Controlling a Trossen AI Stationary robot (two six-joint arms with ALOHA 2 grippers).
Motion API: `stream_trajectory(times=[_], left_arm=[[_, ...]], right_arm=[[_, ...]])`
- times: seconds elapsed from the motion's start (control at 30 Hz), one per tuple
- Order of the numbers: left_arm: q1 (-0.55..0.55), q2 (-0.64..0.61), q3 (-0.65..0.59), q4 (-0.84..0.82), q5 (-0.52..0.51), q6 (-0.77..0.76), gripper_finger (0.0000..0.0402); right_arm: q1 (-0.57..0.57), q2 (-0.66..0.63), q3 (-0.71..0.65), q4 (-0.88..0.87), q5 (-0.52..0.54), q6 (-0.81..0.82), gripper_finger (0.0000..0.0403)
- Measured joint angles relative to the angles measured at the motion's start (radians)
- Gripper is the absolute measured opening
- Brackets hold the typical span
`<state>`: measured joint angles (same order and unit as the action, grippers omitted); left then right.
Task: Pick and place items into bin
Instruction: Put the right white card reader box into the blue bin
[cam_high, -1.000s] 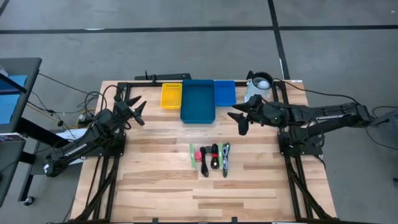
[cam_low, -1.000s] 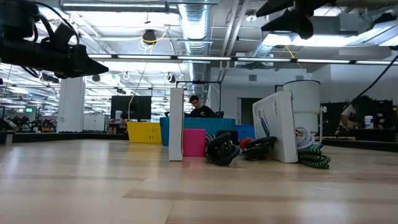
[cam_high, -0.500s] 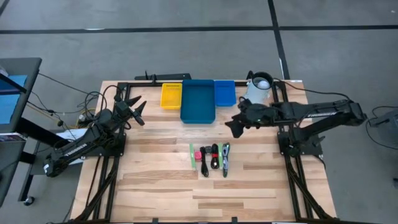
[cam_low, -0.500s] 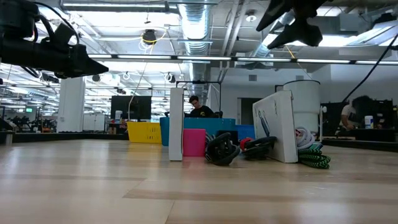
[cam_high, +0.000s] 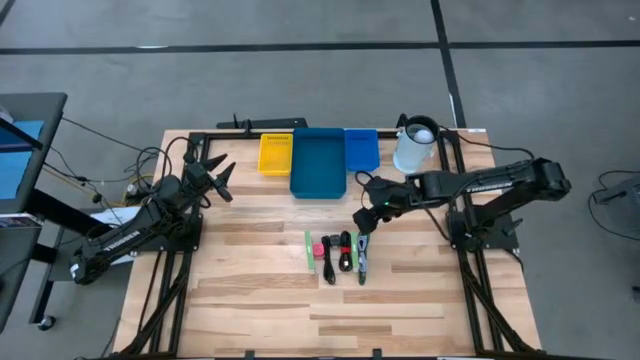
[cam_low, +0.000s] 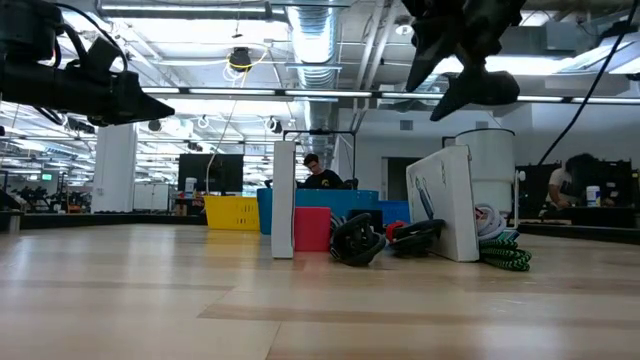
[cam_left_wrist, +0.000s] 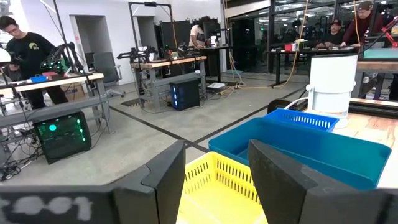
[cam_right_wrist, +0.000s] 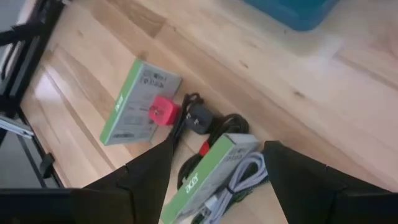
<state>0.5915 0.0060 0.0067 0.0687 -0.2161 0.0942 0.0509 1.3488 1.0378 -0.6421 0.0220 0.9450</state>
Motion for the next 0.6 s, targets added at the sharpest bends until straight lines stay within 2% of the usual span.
stream_trajectory(times=[0.27,0.6], left_arm=[[0.000,0.000,0.000,0.000,0.000,-0.001,0.0166],[0.000,0.000,0.000,0.000,0.000,-0.007,0.0166]], right_arm=[[0.000,0.000,0.000,-0.068,-0.027,0.078,0.0249],[0.000,0.000,0.012,-0.110,-0.150,0.181,0.0249]])
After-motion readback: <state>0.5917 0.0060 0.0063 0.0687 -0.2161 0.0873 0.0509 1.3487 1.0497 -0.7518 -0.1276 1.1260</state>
